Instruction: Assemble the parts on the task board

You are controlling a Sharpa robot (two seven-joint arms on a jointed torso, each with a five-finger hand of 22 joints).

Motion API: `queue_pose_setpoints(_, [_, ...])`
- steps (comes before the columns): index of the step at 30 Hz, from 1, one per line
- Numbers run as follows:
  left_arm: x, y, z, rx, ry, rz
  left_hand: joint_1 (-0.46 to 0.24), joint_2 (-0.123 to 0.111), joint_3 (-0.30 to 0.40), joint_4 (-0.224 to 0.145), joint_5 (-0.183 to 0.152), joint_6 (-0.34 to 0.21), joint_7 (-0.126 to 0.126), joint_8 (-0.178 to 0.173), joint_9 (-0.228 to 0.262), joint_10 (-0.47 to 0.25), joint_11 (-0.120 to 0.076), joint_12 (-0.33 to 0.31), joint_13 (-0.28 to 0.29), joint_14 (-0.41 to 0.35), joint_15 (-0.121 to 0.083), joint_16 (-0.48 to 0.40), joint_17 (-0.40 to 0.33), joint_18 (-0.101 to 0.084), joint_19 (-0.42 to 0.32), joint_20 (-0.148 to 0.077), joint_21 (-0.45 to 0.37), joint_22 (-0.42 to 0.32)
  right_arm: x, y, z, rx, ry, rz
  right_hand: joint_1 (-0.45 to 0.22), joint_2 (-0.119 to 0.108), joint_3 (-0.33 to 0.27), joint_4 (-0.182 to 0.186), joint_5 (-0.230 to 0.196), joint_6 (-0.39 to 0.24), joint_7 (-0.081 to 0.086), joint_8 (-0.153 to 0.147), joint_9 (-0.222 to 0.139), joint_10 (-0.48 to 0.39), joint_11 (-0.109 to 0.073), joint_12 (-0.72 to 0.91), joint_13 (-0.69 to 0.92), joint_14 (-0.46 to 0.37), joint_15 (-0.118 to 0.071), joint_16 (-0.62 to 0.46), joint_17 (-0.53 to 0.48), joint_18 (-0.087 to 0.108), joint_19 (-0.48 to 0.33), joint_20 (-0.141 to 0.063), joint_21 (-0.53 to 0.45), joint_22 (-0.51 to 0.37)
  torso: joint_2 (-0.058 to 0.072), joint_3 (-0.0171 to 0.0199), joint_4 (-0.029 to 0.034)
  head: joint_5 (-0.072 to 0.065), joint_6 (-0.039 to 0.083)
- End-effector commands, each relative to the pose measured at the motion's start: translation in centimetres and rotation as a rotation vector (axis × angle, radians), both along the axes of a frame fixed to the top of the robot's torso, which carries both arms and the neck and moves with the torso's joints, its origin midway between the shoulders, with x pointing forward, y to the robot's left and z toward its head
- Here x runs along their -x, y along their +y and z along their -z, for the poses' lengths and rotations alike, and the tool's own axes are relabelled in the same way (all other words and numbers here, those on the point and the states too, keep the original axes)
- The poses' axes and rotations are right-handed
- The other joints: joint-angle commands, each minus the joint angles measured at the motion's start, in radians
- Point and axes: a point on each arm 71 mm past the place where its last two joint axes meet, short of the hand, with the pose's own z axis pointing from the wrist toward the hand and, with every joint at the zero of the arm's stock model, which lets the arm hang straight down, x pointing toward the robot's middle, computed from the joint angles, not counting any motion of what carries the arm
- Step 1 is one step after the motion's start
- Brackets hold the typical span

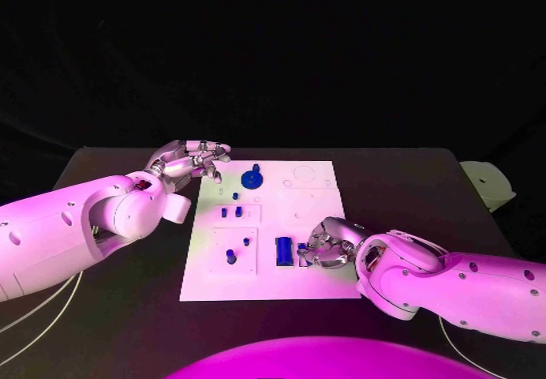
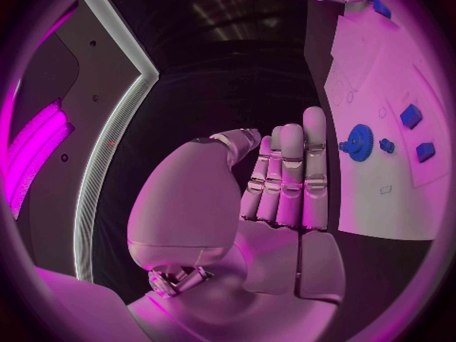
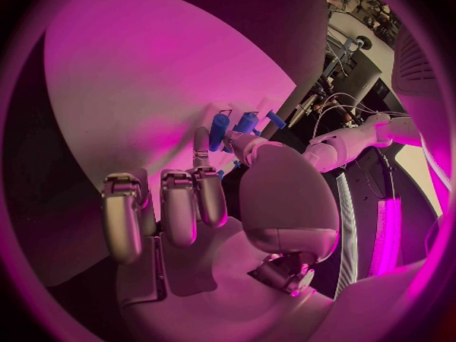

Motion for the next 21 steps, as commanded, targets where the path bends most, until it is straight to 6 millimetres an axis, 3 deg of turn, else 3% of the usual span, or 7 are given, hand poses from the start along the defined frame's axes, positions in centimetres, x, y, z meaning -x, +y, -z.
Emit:
queue_pose_setpoints(1, [0.08, -0.25, -0.10, 0.010, -0.002, 0.018, -0.001, 0.012, 0.007, -0.002, 0.007, -0.005, -0.001, 0.004, -0.001, -0.007, 0.000, 0.005, 0.001, -0.009, 0.000, -0.002, 0.001, 0.007, -0.001, 0.004, -0.006, -0.001, 0.08, 0.14, 0.19, 0.011, 0.014, -0.013, -0.012, -0.002, -0.007, 0.001, -0.007, 0.002, 0.008, -0.004, -0.001, 0.053, 0.002, 0.004, 0.196, 0.084, -0.004, 0.000, 0.156, -0.014, 0.105, 0.001, 0.005, 0.263, 0.001, 0.0002, -0.0001, 0.001, -0.001])
queue_pose_setpoints(4, [0.09, -0.23, -0.10, 0.009, -0.002, 0.018, -0.001, 0.012, 0.007, -0.002, 0.007, -0.005, -0.001, 0.004, -0.001, -0.007, 0.000, 0.005, 0.001, -0.009, 0.000, -0.002, 0.001, 0.007, -0.001, 0.004, -0.006, -0.001, 0.04, 0.14, 0.20, 0.012, 0.012, -0.012, -0.022, -0.007, -0.018, 0.008, -0.005, 0.003, 0.009, -0.005, -0.002, 0.053, 0.002, 0.003, 0.196, 0.084, -0.003, -0.001, 0.156, -0.014, 0.105, 0.001, 0.005, 0.263, 0.001, 0.0003, -0.0008, 0.002, -0.001])
queue_pose_setpoints(5, [0.09, -0.22, -0.11, 0.009, -0.002, 0.018, -0.001, 0.012, 0.007, -0.002, 0.007, -0.005, -0.001, 0.004, -0.001, -0.007, 0.000, 0.005, 0.001, -0.009, 0.000, -0.002, 0.001, 0.007, -0.001, 0.004, -0.006, -0.001, 0.02, 0.12, 0.21, 0.014, 0.011, -0.012, -0.031, -0.012, -0.039, 0.015, 0.045, 0.005, 0.008, -0.004, -0.001, 0.053, 0.002, 0.003, 0.196, 0.084, -0.003, -0.001, 0.155, -0.014, 0.105, 0.000, 0.005, 0.263, 0.001, 0.0003, -0.0008, 0.002, -0.001])
queue_pose_setpoints(6, [0.09, -0.22, -0.11, 0.009, -0.002, 0.018, -0.001, 0.012, 0.007, -0.002, 0.007, -0.005, -0.001, 0.004, -0.001, -0.007, 0.000, 0.005, 0.001, -0.009, 0.000, -0.002, 0.001, 0.007, -0.001, 0.004, -0.006, -0.001, 0.01, 0.11, 0.21, 0.014, 0.010, -0.012, -0.037, -0.014, -0.049, 0.020, 0.053, 0.005, 0.009, -0.005, -0.001, 0.052, 0.002, 0.002, 0.195, 0.083, -0.003, -0.001, 0.154, -0.014, 0.105, 0.001, 0.005, 0.263, 0.001, 0.0004, -0.0008, 0.002, -0.001])
queue_pose_setpoints(14, [0.09, -0.20, -0.10, 0.009, -0.002, 0.017, 0.000, 0.014, 0.008, -0.002, 0.007, -0.005, -0.001, 0.005, -0.001, -0.008, 0.000, 0.005, 0.001, -0.009, 0.000, -0.002, 0.001, 0.007, 0.000, 0.004, -0.006, -0.001, 0.03, 0.15, 0.17, 0.014, 0.007, -0.016, -0.092, -0.017, -0.133, 0.039, 0.072, 0.007, 0.006, -0.007, -0.002, 0.052, 0.000, 0.001, 0.195, 0.083, -0.005, -0.001, 0.155, -0.014, 0.105, 0.000, 0.005, 0.263, 0.000, 0.0009, -0.0005, 0.002, -0.001])
queue_pose_setpoints(21, [0.09, -0.17, -0.10, 0.008, -0.001, 0.017, -0.001, 0.017, 0.010, -0.002, 0.008, -0.006, -0.001, 0.005, -0.001, -0.009, 0.001, 0.006, 0.001, -0.009, 0.000, -0.002, 0.001, 0.007, 0.000, 0.004, -0.007, -0.002, 0.22, 0.15, -0.06, 0.008, -0.003, -0.021, -0.115, -0.010, -0.165, 0.040, 0.062, 0.008, 0.005, -0.007, -0.001, 0.053, -0.001, 0.003, 0.196, 0.084, -0.006, 0.000, 0.157, -0.014, 0.105, -0.001, 0.005, 0.263, 0.000, 0.0014, -0.0007, 0.002, 0.000])
